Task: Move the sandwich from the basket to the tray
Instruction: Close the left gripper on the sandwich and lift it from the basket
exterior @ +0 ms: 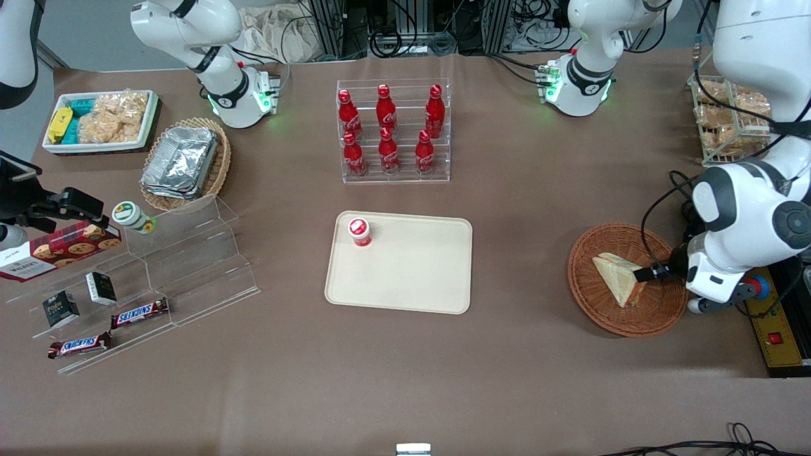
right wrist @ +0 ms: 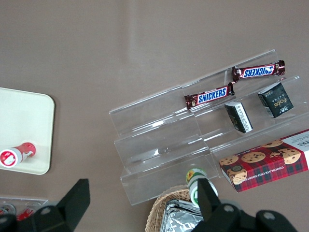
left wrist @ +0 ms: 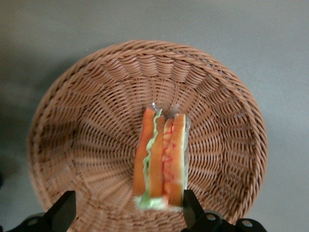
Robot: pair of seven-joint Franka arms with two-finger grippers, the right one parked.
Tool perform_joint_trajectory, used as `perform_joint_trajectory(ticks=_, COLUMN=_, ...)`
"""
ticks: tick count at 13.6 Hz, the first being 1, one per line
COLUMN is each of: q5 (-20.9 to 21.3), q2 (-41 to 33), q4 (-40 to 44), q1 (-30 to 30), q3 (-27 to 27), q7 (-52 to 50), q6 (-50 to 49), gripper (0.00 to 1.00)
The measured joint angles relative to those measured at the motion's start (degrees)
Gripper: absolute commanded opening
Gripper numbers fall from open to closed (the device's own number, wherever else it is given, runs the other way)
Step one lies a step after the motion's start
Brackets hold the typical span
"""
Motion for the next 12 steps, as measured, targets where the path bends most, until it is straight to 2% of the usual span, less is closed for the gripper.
perform_joint_trajectory(ticks=3, q5=-1.0, q2=2.7, q4=-0.3, q1=-0.4, q3=-0.2, q7=0.0, q6=3.5, gripper=0.99)
perform_joint_trajectory(ticks=4, q5=-1.1, q2=3.4, q4=-0.3, q1=-0.6, q3=-0.2, q7=0.0, q6=4.1, gripper=0.93)
perform_joint_trajectory(ticks=7, q5=-1.3, q2=4.1, q4=-0.3, q1=-0.9, q3=-0.2, q7=-0.6, q6=4.5, gripper=0.47)
perform_joint_trajectory(ticks=9, q5=-1.3, q2=4.1, q4=-0.2, q1=-1.1, q3=-0.2, q7=-1.2, q6=4.5, gripper=0.21)
perform_joint_trajectory(ticks=11, q5=-1.3, q2=4.0, q4=0.0, q1=-1.6, q3=-0.2, q7=-1.4, q6=4.5, gripper=0.05)
perform_joint_trajectory(ticks=12, q5=-1.3, q2=4.0, q4=0.3, q1=-1.8, q3=-0.2, q7=-1.4, q6=4.5, gripper=0.02)
